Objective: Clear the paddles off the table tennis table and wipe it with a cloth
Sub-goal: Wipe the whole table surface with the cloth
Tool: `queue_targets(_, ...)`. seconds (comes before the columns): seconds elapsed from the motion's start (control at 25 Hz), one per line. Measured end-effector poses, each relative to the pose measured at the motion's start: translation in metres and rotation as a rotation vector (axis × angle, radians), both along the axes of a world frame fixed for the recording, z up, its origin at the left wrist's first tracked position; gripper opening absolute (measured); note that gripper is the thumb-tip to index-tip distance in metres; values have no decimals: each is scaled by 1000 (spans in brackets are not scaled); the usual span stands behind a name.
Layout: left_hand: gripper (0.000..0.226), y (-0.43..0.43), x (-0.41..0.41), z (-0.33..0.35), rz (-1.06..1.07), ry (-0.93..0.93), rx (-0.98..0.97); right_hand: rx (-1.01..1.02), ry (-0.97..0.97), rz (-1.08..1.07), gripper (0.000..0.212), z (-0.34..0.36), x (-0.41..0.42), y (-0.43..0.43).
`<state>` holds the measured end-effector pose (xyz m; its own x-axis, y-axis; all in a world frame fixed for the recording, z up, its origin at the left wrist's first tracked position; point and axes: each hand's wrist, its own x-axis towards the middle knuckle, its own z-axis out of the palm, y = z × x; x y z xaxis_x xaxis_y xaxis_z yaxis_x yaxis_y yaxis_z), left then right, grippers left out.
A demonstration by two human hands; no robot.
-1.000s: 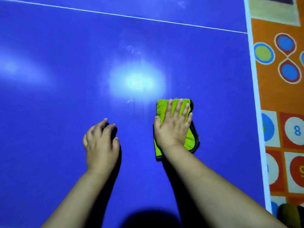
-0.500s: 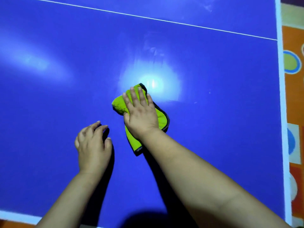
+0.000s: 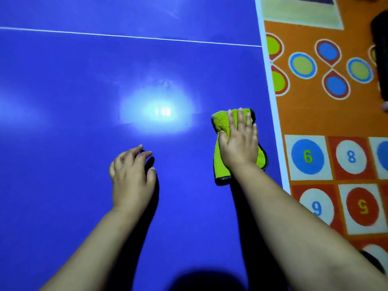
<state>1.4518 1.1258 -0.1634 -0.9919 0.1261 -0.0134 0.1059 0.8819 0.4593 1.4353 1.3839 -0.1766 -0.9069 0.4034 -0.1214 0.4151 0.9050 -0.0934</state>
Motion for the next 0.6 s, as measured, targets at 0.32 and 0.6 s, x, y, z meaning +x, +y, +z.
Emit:
queue_targets(0.32,37,67,-18,-13,-124,43,60,7,-4,-395,62,0,7,67)
queue_targets(0.6,39,-18,-38,-12,31,62,27,15,-8,-273,69,-4,-55,-50)
